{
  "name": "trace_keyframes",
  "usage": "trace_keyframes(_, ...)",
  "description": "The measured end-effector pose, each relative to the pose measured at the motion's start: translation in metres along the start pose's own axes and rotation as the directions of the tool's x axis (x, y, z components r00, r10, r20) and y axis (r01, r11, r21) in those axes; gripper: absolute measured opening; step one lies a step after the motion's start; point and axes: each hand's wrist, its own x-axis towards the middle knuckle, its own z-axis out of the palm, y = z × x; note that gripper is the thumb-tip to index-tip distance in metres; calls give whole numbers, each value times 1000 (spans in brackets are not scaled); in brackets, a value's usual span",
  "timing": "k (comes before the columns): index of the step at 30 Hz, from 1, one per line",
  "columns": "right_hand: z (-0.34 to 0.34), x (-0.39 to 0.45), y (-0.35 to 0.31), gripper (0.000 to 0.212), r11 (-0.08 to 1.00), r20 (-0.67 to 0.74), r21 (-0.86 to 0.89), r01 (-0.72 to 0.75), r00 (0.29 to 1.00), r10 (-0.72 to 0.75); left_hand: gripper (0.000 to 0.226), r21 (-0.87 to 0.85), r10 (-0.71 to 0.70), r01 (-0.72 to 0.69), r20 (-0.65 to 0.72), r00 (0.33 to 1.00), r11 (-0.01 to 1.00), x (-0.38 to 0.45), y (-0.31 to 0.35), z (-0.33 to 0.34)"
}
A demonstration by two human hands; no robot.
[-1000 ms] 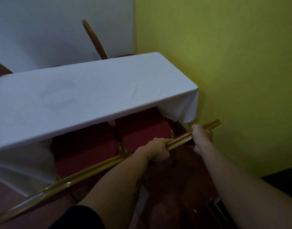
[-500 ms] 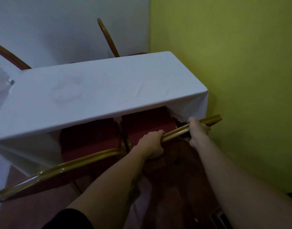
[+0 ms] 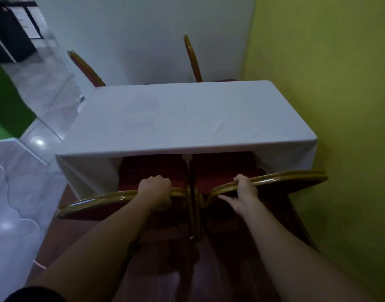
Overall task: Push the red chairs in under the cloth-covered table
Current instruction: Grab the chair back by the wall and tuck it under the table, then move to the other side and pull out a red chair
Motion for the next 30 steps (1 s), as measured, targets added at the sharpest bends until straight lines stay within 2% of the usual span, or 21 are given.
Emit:
trace_keyframes(6,0,6,2,48,1000,42,-26,14,999,-13,23,47,39,-42,49,998,998,1,-7,-3)
trace_keyframes(9,-4,4,-2,48,998,106,-49,-30,994,35,24,16,62,-63,72,995,998,-3,-9,-2)
trace_keyframes(12,-5,-11,-6,52,976,201,-128,-176,959,199,30,-145,123,-105,119,985,984,0,-11,-4)
trace_keyframes(14,0,-29,3,66,937,273,-265,-227,915,298,42,-325,204,-157,115,972,933,0,-15,-12)
trace_keyframes(16,16,-46,15,66,882,298,-446,-150,905,305,54,-431,266,-212,70,961,877,-6,-23,-22)
trace_keyframes(19,52,-62,28,42,778,287,-622,90,951,120,58,-447,277,-230,40,960,864,-14,-52,-34)
trace_keyframes(21,82,-68,36,32,691,303,-691,214,953,7,56,-424,250,-223,8,968,878,-14,-86,-36)
trace_keyframes(23,113,-74,47,26,567,350,-746,349,930,-112,55,-414,226,-218,-30,974,884,-11,-128,-35)
trace_keyframes(26,167,-88,68,24,251,434,-827,503,855,-282,53,-418,204,-209,-57,977,884,-12,-203,-34)
trace_keyframes(27,188,-95,77,29,193,460,-828,526,835,-302,52,-430,198,-210,-72,977,878,-13,-230,-35)
trace_keyframes(30,255,-108,112,27,162,526,-796,584,798,-294,49,-498,163,-201,-120,979,844,-17,-316,-34)
